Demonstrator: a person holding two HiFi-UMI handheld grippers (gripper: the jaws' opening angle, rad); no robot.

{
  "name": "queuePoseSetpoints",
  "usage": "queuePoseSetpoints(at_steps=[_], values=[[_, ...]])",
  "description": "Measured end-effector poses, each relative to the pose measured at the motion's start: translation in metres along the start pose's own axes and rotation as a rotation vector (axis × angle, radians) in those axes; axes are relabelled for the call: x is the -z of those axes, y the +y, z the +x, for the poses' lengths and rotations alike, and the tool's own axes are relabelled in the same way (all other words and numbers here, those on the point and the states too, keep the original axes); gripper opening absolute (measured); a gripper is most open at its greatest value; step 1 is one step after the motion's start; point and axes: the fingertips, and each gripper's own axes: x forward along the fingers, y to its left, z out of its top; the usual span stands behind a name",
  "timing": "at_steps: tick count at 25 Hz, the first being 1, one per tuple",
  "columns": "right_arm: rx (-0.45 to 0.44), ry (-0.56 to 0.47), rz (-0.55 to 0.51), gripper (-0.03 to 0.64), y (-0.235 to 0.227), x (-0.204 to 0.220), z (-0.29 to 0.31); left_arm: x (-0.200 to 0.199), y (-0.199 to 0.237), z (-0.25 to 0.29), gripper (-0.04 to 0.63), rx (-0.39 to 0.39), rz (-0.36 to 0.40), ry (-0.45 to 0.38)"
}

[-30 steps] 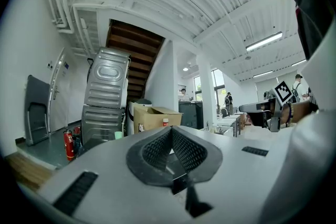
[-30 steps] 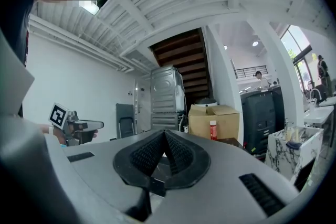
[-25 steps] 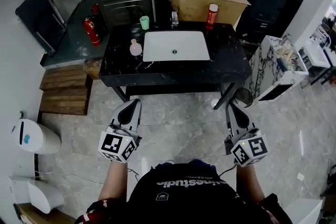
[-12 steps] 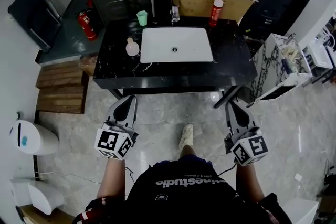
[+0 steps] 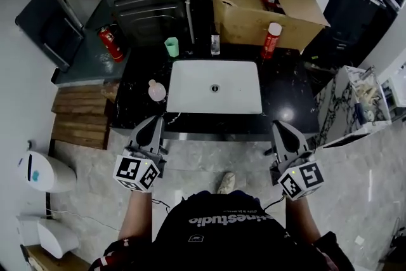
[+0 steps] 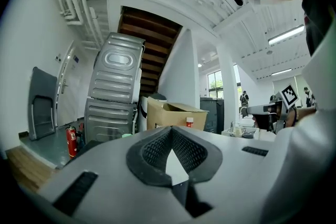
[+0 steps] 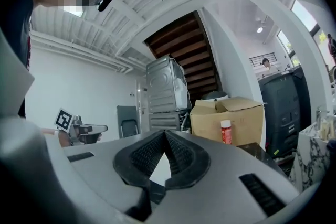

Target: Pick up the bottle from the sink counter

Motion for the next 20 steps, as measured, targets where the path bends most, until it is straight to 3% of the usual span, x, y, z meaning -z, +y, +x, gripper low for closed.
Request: queuePoseSetpoints(at_steps=[5, 10, 15, 20], values=[[-0.051, -0.004, 0.007, 0.038, -0.041, -0.008, 0.047, 0.0, 0.019, 0.047, 0.014, -0.069, 0.045, 0.022], [-0.068, 0.007, 0.036, 0.038, -0.051, -0.006, 0.077, 0.018, 0.052, 0.073, 0.017, -0.103, 0.072, 0.094], [-0.048, 0.023, 0.039, 0.038, -0.053, -0.002, 0.1, 0.051, 0.092, 0.101, 0.144, -0.105, 0.071, 0.143], [-0.015, 0.048, 0.012, 0.038, -0.044, -0.002, 0.115, 0.119, 0.147, 0.125, 0.304, -0.115, 0.042, 0.252]])
